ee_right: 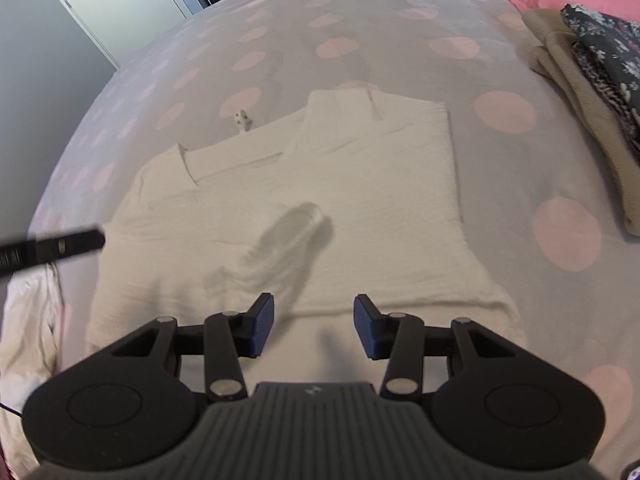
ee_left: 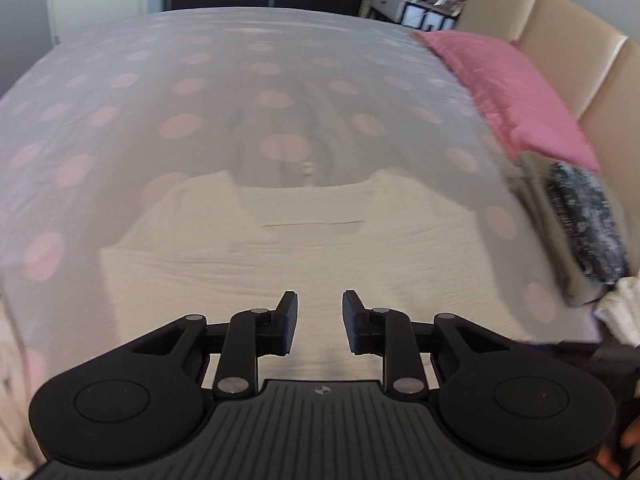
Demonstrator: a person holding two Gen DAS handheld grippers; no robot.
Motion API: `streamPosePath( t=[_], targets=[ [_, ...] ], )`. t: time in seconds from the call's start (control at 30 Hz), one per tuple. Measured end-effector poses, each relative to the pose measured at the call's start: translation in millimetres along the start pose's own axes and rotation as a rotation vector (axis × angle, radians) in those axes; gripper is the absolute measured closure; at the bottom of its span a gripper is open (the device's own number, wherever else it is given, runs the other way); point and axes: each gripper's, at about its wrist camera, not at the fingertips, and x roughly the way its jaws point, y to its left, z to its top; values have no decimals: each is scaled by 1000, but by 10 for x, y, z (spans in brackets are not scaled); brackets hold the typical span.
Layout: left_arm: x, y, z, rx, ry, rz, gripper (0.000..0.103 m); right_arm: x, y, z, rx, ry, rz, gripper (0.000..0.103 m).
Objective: Fold clothes
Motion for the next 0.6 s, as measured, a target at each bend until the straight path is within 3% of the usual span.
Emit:
streamPosePath(
  t=[0.17,0.27,0.43,0.6],
  targets=[
    [-10,436,-167,-23,62,127,80,192,44,265,62,-12,0,54],
    [-19,674,-306,-10,100,182,80,380,23,358,98,32,22,54],
    [-27,1043,-410,-61,128,229,80,672,-69,473,181,59,-3,54],
    [-24,1275,-453,-115,144,250,80,812,-121,557,214,50,28,54]
  ],
)
